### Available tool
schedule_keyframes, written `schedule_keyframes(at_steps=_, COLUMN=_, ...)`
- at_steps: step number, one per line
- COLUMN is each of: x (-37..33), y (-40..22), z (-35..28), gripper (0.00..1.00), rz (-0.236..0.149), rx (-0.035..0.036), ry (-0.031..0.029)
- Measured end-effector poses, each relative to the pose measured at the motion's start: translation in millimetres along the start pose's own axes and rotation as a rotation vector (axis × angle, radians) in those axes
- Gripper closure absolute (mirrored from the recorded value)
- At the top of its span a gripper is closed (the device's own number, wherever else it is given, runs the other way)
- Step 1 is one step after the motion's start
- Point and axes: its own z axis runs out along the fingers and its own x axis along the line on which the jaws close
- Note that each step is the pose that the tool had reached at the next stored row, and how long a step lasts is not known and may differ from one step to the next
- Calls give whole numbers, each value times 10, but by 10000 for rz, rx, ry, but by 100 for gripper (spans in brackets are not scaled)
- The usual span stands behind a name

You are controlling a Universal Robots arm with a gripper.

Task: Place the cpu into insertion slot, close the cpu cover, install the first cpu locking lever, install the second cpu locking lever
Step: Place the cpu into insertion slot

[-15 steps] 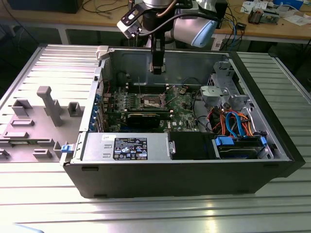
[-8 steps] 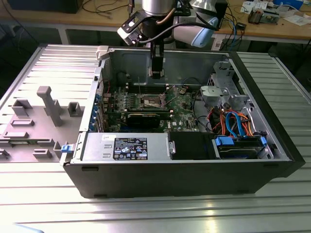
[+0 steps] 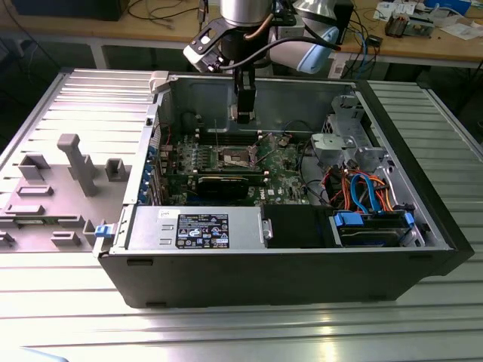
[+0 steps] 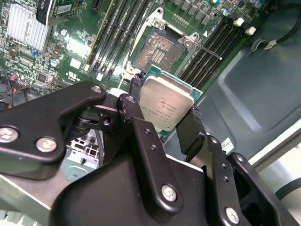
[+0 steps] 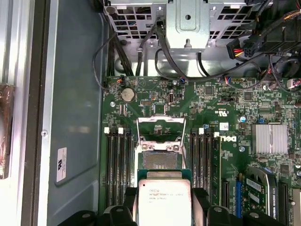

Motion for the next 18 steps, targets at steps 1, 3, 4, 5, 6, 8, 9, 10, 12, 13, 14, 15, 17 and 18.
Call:
schedule_keyframes(at_steps=1, x=0, y=0, z=0, gripper=45, rz=-1, rx=0, ry=-1)
schedule_keyframes(at_steps=3, x=0, y=0, z=0, gripper=45, rz=-2, rx=0, ry=0)
schedule_keyframes(at_steps=4, x=0, y=0, z=0, gripper=45, rz=-2, rx=0, ry=0)
schedule_keyframes(at_steps=5, x=0, y=0, z=0, gripper=45, rz=-3, rx=0, ry=0)
schedule_keyframes(at_steps=6, x=0, y=0, z=0, gripper=45, rz=-4, rx=0, ry=0)
schedule_keyframes(at_steps=8, x=0, y=0, z=0, gripper=45, rz=-5, rx=0, ry=0)
schedule_keyframes(at_steps=9, x=0, y=0, z=0, gripper=45, rz=-7, rx=0, ry=0)
schedule_keyframes(at_steps=10, x=0, y=0, z=1, gripper=45, rz=-32, rx=1, ry=1)
schedule_keyframes(at_steps=12, x=0, y=-1, z=17, gripper=45, rz=-417, rx=7, ry=20)
schedule_keyframes(at_steps=13, x=0, y=-1, z=22, gripper=45, rz=-453, rx=8, ry=19)
schedule_keyframes(at_steps=14, x=1, y=-1, z=32, gripper=45, rz=-460, rx=7, ry=21)
schedule_keyframes(at_steps=15, x=1, y=-3, z=68, gripper=45, rz=-462, rx=8, ry=20)
schedule_keyframes(at_steps=17, x=1, y=-5, z=130, gripper=45, rz=-467, rx=8, ry=21)
schedule_keyframes(at_steps=18, x=1, y=-6, z=137, gripper=45, rz=-467, rx=8, ry=22)
